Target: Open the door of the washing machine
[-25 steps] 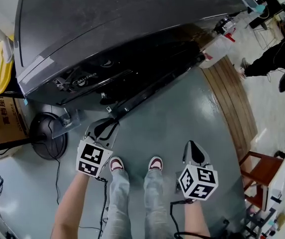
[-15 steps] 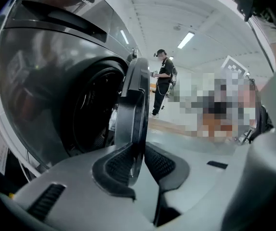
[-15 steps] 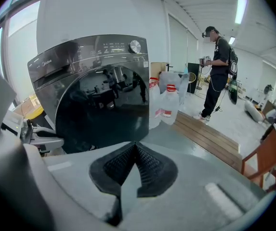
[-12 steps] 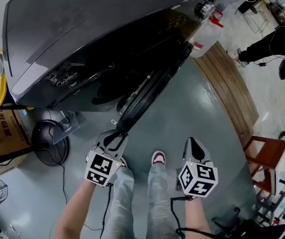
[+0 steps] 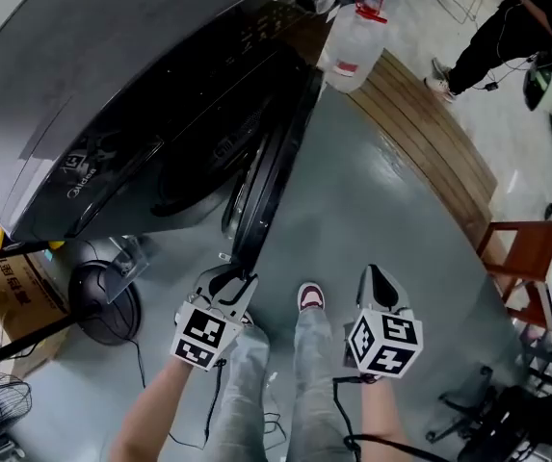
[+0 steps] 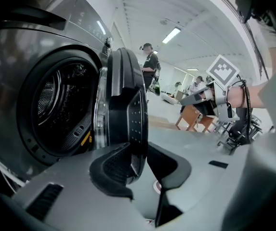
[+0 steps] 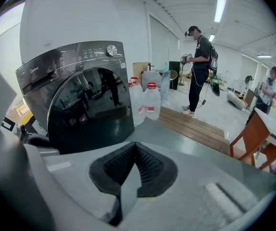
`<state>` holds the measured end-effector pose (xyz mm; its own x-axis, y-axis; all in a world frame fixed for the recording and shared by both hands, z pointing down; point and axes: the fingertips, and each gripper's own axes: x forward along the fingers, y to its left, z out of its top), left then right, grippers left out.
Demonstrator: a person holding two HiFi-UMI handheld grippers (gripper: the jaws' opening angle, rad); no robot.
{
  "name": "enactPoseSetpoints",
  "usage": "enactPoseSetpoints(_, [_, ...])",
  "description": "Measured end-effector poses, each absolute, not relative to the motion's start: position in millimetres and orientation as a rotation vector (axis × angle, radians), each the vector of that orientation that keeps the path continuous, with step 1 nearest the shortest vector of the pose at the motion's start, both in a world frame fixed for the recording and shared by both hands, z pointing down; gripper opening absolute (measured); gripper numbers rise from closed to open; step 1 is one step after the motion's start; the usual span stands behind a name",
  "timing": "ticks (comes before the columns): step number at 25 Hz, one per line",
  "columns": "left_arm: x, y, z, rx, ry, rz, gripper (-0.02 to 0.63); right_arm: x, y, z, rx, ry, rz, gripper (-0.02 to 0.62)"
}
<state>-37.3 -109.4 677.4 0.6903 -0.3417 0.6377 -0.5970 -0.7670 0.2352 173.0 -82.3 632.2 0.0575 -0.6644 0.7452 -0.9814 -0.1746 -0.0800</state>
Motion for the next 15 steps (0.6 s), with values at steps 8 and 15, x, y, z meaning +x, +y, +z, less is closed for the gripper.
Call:
enactPoseSetpoints(8, [-11.1,-96.9,678.9,2.474,-0.648,0.804,0.108,189.7,-62.2,636.3,1.971,-1.574,0.966,0.005])
enactPoseSetpoints(15, [11.1,-87.3,680.4,2.473,-0.599,0.812,0.109,199.8,-45.0,627.5,1.993,-1.536,0.968,0.005])
